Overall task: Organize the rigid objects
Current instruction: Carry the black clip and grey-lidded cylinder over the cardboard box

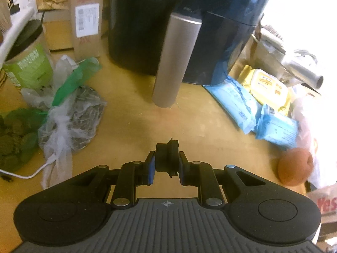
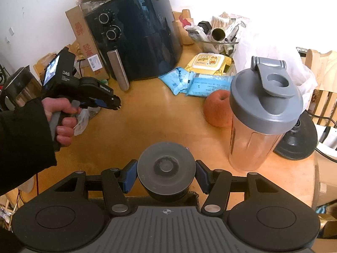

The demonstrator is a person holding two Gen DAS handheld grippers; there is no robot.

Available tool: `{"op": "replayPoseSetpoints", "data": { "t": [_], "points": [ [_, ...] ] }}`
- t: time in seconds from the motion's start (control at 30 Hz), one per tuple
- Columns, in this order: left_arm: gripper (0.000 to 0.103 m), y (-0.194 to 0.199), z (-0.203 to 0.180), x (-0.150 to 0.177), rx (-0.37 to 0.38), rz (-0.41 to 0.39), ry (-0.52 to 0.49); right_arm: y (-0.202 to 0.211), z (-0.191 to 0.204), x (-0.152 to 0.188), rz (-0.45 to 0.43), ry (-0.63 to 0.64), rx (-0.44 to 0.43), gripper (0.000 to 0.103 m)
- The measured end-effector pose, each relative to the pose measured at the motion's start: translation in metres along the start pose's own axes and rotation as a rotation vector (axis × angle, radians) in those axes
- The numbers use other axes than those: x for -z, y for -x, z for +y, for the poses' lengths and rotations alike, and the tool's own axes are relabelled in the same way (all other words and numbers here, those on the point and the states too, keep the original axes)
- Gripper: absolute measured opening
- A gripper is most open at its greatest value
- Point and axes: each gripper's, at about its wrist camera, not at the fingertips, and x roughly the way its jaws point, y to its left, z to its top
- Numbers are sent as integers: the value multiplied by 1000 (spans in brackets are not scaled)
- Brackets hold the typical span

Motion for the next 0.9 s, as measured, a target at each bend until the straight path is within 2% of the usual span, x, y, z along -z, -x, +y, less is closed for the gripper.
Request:
{"op": "replayPoseSetpoints", "data": {
  "t": [0.6, 0.9],
  "points": [
    [22, 59, 4, 39, -91, -37, -27, 1, 9, 3, 45, 91, -77, 61],
    [22, 86, 4, 61, -89, -36, -21, 2, 9, 4, 70, 126, -97, 61]
  ]
}}
